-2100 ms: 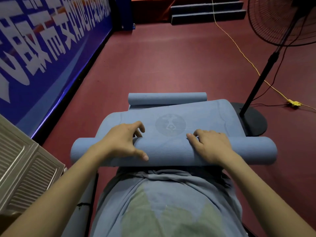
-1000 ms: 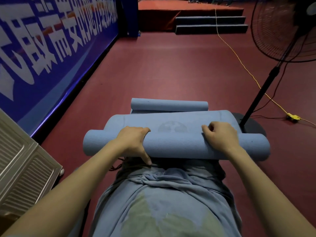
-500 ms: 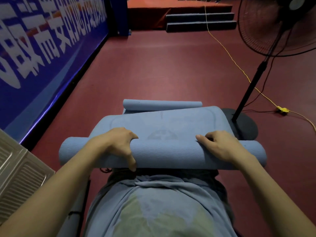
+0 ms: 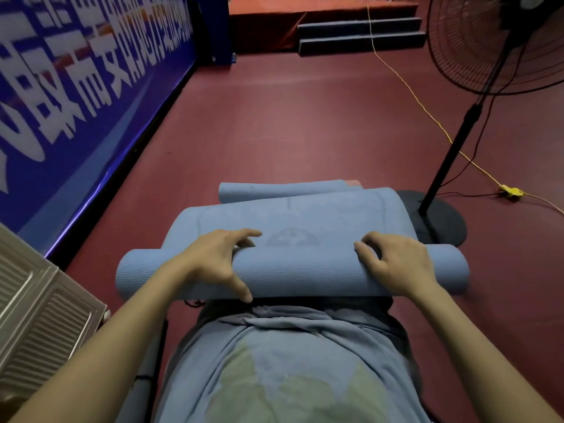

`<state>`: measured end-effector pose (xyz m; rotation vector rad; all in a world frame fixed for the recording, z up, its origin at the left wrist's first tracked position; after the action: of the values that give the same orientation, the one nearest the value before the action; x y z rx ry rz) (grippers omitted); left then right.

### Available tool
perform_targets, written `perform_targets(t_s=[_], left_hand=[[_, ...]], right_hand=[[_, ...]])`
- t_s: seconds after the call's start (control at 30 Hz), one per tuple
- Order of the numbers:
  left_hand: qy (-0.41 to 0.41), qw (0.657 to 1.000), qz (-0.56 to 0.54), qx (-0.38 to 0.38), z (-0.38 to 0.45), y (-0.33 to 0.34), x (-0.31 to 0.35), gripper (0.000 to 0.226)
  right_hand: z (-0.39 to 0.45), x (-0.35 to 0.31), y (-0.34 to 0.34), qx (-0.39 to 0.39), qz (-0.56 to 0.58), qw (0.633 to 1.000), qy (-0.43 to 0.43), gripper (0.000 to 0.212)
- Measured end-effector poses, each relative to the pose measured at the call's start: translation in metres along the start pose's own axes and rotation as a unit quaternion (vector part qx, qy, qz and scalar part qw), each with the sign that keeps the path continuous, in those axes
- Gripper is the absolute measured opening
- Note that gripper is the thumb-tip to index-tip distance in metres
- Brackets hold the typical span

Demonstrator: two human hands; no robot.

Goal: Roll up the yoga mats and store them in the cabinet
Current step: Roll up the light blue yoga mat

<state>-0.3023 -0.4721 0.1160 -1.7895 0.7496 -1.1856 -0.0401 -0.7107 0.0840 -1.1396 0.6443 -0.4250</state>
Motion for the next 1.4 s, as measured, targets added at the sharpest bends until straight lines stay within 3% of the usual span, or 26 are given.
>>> perform_targets(t_s=[0.17,0.33,0.47,0.6,0.67,0.83,0.93,1.03,1.13,1.33,1.4], left_hand=[[0.032,0.993,-0.108,0.039,0.021,-0.010,-0.019,0.131],[-0.001,0.994,-0.105,-0.040,0.032,-0.010,-0.024,0.112],[0.035,0.996,-0.074,0.033,0.018,-0.006,-0.011,0.107],[0.062,0.991,0.038,0.111,-0.008,0.006,0.001,0.090],[0.068,0.985,0.091,0.129,-0.014,0.013,0.005,0.097],[0.034,0.951,0.273,0.142,-0.005,0.040,0.014,0.146],[0.019,0.943,0.279,0.180,-0.004,0.050,0.013,0.141],[-0.015,0.954,0.268,0.134,0.005,0.036,0.010,0.117],[-0.019,0.961,0.271,0.049,0.025,0.012,0.004,0.115],[-0.032,0.978,0.204,-0.041,0.044,-0.014,-0.004,0.109],[-0.035,0.980,0.186,-0.055,0.049,-0.019,-0.005,0.114]], right_hand=[[0.050,-0.002,0.007,-0.141,0.019,0.989,0.030,0.047],[0.056,0.000,0.010,-0.197,0.008,0.980,0.026,0.052],[0.053,0.005,0.011,-0.200,0.032,0.978,0.048,0.045],[0.055,0.003,0.010,-0.189,0.039,0.980,0.054,0.048],[0.056,0.001,0.010,-0.187,0.045,0.979,0.062,0.049],[0.064,-0.002,0.011,-0.213,0.045,0.974,0.070,0.046],[0.068,-0.001,0.013,-0.224,0.040,0.971,0.067,0.047],[0.067,-0.004,0.011,-0.154,0.066,0.985,0.049,0.046],[0.070,-0.010,0.003,-0.027,0.075,0.996,0.044,0.050],[0.067,-0.020,0.003,-0.042,0.043,0.997,0.043,0.046],[0.052,-0.022,0.004,-0.005,0.029,0.999,0.030,0.043]])
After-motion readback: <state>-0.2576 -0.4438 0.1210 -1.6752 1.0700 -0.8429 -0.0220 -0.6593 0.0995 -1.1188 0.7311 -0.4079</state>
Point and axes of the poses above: each hand's wrist, its own z-axis towards the middle knuckle, its own y-axis out of the palm, x = y × z, the point moved 3 cm from there along z, towards the middle knuckle, and after that the axes turned 9 degrees about y, right-handed, at the moved point
